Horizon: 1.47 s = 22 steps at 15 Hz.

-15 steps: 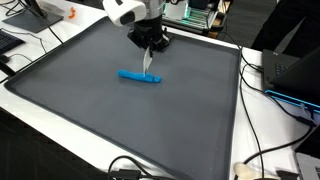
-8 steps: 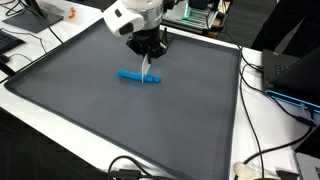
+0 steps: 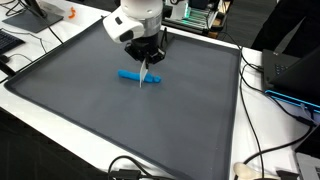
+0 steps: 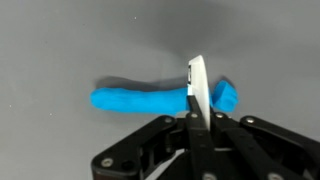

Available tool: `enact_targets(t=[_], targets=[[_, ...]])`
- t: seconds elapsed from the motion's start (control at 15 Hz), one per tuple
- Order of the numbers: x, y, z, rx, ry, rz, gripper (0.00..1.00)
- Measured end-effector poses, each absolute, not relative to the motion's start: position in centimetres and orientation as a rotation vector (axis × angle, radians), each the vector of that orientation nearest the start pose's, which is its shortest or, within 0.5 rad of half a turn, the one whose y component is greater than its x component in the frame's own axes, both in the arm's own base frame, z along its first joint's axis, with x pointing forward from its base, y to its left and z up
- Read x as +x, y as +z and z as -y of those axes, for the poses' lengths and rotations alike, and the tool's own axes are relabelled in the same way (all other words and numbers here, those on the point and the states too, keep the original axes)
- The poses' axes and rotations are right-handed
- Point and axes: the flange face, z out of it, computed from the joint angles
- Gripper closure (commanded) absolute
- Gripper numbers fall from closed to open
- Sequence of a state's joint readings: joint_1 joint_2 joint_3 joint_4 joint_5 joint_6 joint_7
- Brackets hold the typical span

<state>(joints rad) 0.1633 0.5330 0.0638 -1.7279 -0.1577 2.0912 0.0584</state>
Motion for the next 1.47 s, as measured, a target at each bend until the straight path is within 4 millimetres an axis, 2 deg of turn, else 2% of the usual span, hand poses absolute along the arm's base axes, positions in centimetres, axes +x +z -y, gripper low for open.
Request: enact_targets(t=[1.47], targets=[[63.7,23.6,-13.6,-3.232,0.305,0.432,0.99]])
